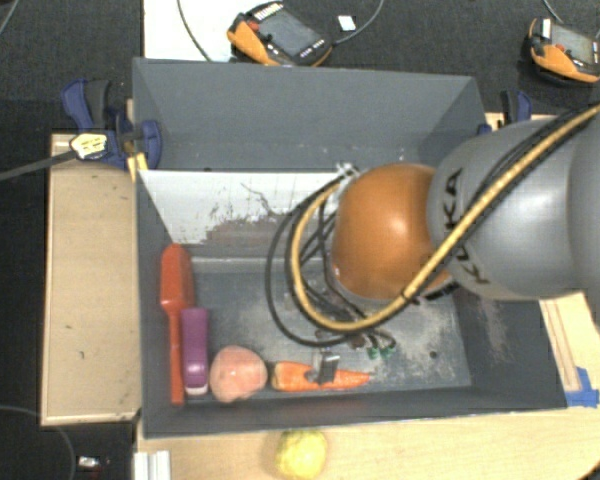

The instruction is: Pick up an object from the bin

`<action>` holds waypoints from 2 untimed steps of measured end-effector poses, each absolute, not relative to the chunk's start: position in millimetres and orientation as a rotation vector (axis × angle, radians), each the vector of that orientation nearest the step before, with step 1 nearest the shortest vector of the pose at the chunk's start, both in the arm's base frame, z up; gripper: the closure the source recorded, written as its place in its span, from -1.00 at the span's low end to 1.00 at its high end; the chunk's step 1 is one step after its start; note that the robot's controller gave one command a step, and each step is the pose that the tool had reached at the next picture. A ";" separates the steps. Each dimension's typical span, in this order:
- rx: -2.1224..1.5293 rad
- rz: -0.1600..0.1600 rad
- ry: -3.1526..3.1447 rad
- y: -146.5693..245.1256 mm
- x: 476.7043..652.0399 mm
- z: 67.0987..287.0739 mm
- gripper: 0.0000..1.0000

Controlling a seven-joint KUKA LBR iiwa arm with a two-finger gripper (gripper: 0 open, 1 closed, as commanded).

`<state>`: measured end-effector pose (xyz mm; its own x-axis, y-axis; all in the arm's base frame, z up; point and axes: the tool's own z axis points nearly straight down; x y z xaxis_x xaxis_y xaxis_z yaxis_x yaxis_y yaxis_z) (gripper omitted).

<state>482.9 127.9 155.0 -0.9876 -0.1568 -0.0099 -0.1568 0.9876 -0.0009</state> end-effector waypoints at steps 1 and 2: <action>-0.288 0.001 3.129 130.4 477.0 100.1 -1.00; -0.247 0.004 3.110 124.3 478.3 70.9 -1.00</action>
Offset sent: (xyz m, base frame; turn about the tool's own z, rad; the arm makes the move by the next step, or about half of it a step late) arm -0.0064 -0.0039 -0.0850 -0.0011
